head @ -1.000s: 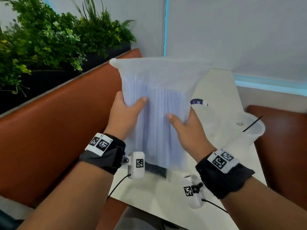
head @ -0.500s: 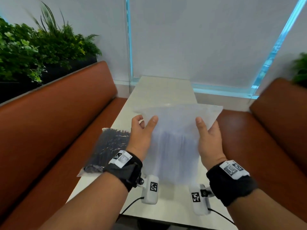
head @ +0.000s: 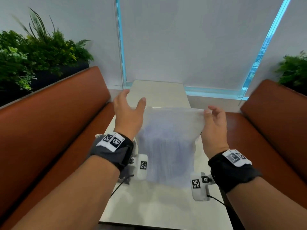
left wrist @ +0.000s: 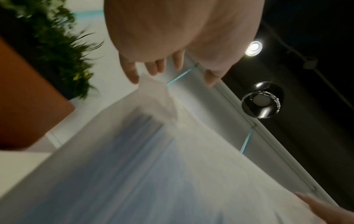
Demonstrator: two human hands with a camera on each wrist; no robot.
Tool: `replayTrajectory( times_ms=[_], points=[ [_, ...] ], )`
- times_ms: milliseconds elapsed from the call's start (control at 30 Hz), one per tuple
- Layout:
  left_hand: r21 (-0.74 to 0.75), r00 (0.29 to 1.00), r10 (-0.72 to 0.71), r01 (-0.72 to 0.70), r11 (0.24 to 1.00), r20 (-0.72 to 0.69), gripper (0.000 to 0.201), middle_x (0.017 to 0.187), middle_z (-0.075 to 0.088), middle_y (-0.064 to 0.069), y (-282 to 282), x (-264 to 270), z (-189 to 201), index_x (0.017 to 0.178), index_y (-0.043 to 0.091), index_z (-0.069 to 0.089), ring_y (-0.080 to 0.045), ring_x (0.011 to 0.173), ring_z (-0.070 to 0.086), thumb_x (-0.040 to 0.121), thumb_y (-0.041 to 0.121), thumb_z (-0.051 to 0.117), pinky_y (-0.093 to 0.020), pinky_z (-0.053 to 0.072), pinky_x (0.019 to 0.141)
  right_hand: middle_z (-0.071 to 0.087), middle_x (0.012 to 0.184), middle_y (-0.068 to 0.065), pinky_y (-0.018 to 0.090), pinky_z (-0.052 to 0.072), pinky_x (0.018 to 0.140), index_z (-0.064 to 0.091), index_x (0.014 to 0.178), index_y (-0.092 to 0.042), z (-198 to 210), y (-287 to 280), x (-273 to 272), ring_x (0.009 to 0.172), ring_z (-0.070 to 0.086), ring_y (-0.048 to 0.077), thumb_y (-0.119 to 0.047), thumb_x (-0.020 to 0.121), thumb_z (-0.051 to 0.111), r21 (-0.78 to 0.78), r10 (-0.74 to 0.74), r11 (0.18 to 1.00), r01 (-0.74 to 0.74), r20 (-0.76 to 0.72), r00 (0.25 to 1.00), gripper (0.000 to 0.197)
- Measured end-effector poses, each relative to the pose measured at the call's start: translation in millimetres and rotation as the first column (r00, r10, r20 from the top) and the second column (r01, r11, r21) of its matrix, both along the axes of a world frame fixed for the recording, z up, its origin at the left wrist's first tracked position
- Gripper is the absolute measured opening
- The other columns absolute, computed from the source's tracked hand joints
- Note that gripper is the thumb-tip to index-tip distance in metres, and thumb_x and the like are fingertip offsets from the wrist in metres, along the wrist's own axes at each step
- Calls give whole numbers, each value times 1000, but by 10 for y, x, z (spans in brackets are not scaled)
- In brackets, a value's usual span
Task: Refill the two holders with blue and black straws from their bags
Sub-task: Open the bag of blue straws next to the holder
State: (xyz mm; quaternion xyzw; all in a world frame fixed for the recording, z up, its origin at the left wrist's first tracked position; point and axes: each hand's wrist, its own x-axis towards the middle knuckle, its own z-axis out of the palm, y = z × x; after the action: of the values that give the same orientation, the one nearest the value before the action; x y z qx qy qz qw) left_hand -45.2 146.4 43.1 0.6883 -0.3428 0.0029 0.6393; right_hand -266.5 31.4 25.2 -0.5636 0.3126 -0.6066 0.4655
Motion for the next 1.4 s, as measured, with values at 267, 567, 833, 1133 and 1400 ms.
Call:
replayTrajectory(
  times_ms=[267,567,833,1133,1400],
  points=[
    [-92,804,-323,322,942,-500,23,103,73,-3,130,187,-112,108,20,70,-17,86,70,87,25,61,-33,57,74,62,94,-10,32,49,85,59,103,-23,181,-102,-8,84,61,-6,-14,104,52,-61,-127,991,121,-121,985,12],
    [-153,865,-382,351,924,-326,12,98,75,-12,299,114,-40,111,10,60,-20,90,74,99,8,62,-32,61,79,62,129,-11,55,20,116,48,137,-42,561,373,579,129,50,20,-51,101,45,-441,-293,809,-388,-876,384,38],
    [-149,887,-385,357,922,-257,10,98,77,-9,263,129,21,96,12,73,-23,92,73,99,11,64,-33,60,83,63,96,-17,41,46,93,60,111,-38,590,320,839,96,61,13,-43,99,48,-349,-132,847,-402,-869,476,18],
    [-109,890,-414,400,910,-189,14,93,74,-8,78,161,17,89,17,68,-19,83,73,100,14,61,-34,60,70,68,85,-13,37,52,72,62,95,-37,616,159,931,83,62,13,-51,100,50,-358,-119,831,-426,-862,492,19],
    [-190,893,-339,293,937,-295,16,79,69,1,24,389,-88,90,12,62,-10,71,68,104,9,53,-29,58,62,67,85,-15,37,50,74,61,91,-38,585,-588,-186,83,62,15,-48,97,53,-267,-170,940,-211,-905,389,14]
  ],
)
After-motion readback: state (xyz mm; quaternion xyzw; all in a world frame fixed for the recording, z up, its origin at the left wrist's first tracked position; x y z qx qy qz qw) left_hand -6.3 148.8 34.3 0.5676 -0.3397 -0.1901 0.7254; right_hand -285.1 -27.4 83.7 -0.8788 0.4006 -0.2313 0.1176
